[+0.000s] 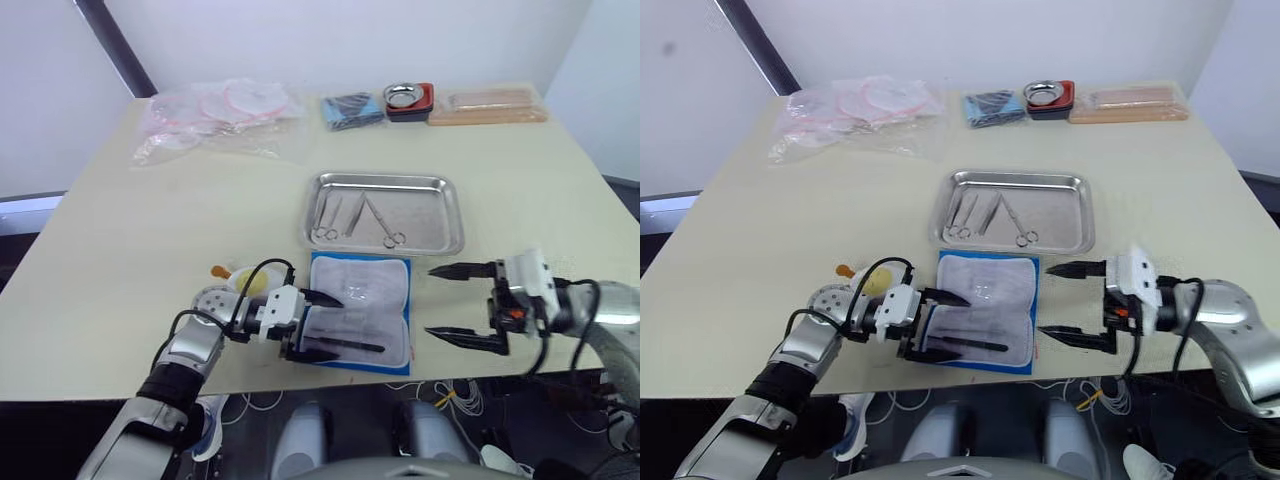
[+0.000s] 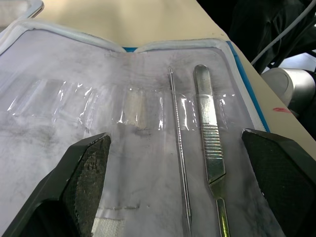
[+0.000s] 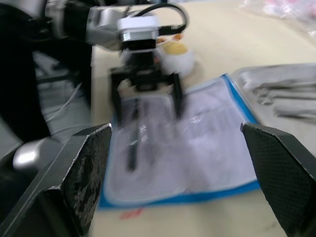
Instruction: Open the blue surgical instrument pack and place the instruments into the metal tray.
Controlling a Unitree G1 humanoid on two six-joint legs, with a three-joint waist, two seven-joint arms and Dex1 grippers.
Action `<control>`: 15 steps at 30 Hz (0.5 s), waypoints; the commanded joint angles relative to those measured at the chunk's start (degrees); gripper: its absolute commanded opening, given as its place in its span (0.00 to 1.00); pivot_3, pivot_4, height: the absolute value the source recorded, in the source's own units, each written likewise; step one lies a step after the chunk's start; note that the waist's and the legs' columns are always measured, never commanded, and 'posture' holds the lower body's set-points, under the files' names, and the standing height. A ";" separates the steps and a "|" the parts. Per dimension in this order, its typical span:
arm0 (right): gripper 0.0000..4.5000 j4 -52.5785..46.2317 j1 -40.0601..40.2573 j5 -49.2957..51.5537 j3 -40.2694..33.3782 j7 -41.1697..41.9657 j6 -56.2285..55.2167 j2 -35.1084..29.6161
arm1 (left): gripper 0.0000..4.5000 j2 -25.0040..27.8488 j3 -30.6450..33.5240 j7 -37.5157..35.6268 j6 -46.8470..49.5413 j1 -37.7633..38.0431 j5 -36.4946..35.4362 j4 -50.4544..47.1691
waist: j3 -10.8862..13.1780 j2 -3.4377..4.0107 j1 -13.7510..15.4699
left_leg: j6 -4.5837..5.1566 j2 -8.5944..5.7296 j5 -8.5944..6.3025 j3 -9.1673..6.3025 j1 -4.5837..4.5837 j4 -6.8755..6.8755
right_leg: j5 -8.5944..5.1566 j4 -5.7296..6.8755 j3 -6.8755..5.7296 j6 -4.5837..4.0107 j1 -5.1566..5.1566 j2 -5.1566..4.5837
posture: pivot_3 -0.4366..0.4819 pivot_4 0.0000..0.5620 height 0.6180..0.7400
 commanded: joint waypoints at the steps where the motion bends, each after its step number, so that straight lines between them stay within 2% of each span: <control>1: 0.97 2.70 -2.35 -5.99 6.31 -4.18 -2.44 3.66 | 1.00 0.74 -3.74 1.18 2.28 3.05 6.32 3.66 | -0.01 0.12 0.01 | 0.00 0.00 0.00 0.01 -0.01 0.00 | 0.00 0.00 0.01 0.00 0.00 0.00 | 0.48 0.27 1.00; 10: 0.97 9.61 -4.13 -16.32 16.14 -8.67 -3.65 8.74 | 1.00 0.70 -3.81 1.88 3.12 3.33 6.35 2.84 | -0.05 0.13 0.34 | 0.00 -0.01 0.00 0.08 -0.03 0.01 | 0.00 0.00 0.06 0.00 -0.02 -0.01 | 0.48 0.27 1.00; 15: 0.97 12.48 -6.56 -18.76 18.32 -9.10 -3.91 10.32 | 1.00 0.73 -3.86 2.13 3.46 3.40 6.22 2.42 | -0.06 0.14 0.41 | 0.00 -0.01 0.00 0.07 -0.03 0.04 | 0.00 0.02 0.06 0.00 -0.01 -0.01 | 0.48 0.27 1.00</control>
